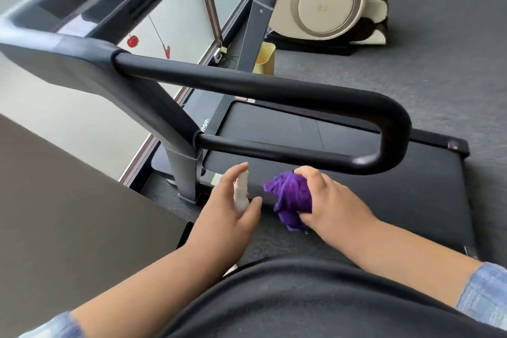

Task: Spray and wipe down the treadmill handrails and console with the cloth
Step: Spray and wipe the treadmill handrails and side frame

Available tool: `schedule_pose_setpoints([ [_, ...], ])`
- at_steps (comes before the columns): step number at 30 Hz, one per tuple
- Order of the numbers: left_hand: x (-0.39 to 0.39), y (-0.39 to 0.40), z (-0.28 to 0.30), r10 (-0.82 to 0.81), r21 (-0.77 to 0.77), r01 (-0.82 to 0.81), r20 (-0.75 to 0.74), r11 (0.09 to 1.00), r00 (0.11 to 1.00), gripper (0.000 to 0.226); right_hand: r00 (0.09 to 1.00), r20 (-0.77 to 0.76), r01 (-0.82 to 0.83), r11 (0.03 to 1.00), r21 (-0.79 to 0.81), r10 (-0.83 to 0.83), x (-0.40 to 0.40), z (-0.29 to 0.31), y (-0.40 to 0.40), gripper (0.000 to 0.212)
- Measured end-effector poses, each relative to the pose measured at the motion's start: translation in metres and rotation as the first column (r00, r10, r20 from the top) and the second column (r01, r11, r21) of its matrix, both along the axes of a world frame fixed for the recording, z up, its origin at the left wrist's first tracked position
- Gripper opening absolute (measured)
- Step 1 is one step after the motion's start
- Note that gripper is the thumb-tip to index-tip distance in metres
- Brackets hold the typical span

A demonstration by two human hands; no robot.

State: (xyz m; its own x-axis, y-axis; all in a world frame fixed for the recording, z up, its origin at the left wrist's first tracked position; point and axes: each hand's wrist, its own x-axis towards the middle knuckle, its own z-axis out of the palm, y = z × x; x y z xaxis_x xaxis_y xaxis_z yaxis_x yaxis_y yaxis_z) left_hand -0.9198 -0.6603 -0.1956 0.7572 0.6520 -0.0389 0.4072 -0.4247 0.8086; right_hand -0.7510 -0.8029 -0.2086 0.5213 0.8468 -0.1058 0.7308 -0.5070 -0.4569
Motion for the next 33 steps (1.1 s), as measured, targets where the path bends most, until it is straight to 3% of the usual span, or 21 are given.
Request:
schedule_pose_setpoints([
  [3,-0.007,0.034,-0.003,0.008,0.013,-0.007,-0.067,1.0,0.998,0.062,0.995,-0.07,0.079,0.995,0.068,-0.075,-0.009,0.004,0.018,0.071],
  [10,0.001,0.142,-0.009,0.039,0.179,0.012,-0.278,0.984,0.96,0.059,0.991,-0.134,-0.003,1.0,-0.012,0.002,-0.041,-0.009,0.054,0.074],
  [17,0.031,0.189,-0.025,-0.062,0.225,0.177,-0.441,0.958,0.895,0.06,0.986,-0.152,0.056,0.998,-0.043,-0.062,-0.053,-0.015,0.075,0.072],
  [26,0.048,0.201,-0.027,-0.116,0.186,0.234,-0.491,0.954,0.864,0.051,0.972,-0.226,0.046,0.995,-0.084,-0.064,-0.055,-0.021,0.083,0.076],
  [33,0.062,0.163,-0.021,-0.179,0.229,0.285,-0.395,0.931,0.901,0.054,0.967,-0.233,0.089,0.992,-0.085,-0.106,-0.047,-0.023,0.054,0.081],
])
